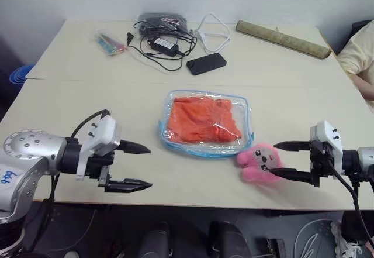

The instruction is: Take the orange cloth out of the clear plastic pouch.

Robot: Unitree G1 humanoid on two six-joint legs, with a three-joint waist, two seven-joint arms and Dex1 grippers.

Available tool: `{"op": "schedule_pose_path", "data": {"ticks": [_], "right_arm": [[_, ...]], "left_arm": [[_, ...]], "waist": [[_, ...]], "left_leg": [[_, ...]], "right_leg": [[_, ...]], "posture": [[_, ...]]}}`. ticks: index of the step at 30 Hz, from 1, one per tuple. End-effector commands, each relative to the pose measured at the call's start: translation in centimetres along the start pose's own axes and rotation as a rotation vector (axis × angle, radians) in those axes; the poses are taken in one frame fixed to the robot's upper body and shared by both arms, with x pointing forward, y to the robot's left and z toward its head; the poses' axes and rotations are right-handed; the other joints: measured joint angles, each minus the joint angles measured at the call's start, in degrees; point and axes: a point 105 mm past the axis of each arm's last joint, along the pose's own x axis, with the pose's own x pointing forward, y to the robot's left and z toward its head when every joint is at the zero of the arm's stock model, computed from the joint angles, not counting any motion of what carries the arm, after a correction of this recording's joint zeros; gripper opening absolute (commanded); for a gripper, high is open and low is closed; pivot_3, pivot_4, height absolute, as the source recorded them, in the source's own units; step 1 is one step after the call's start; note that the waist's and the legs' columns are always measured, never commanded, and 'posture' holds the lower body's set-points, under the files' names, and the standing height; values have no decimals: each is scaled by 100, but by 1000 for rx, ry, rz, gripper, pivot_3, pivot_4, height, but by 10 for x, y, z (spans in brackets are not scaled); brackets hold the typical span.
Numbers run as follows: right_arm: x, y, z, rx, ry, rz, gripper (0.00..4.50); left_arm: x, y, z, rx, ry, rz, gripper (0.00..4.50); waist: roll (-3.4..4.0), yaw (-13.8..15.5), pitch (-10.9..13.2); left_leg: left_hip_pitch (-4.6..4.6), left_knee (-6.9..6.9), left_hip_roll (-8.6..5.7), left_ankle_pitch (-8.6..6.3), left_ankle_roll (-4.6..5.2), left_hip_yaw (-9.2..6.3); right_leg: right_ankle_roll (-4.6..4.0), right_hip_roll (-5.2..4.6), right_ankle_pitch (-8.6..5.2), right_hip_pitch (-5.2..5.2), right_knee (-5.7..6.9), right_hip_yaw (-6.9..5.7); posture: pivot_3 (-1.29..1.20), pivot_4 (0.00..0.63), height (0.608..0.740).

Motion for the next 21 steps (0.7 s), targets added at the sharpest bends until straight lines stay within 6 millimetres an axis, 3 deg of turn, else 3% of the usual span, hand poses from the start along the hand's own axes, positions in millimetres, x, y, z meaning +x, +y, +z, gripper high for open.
{"op": "schedule_pose_path", "data": {"ticks": [1,5,12,16,21], "right_arm": [[11,4,-9,-12,-5,25,4500],[21,7,-6,24,-55,44,3573],[18,17,-8,54,-67,86,1226],[15,18,-4,39,-75,90,101],[23,21,8,-68,-80,89,25]], "left_arm": [[2,2,9,95,-24,24,4460],[9,5,18,133,-63,34,4500],[10,11,20,147,-69,73,4500],[9,11,19,151,-66,78,4500],[11,13,21,158,-70,82,4500]], "waist": [[-4,2,-3],[-5,-30,-4],[-6,-29,-4],[-6,-30,-4],[-5,-28,-4]], "left_leg": [[1,1,-2,1,1,-3],[3,-4,-2,1,0,-3],[3,-5,-5,1,-2,-3],[3,-5,-4,1,-2,-3],[3,-5,-4,1,-1,-3]], "right_leg": [[1,-1,0,5,-1,-1],[1,0,1,3,1,0],[0,3,1,2,0,-1],[0,3,1,2,0,0],[1,2,1,2,0,1]], "posture": [[0,150,740],[0,150,740],[0,150,740],[0,150,740],[0,150,740]]}}
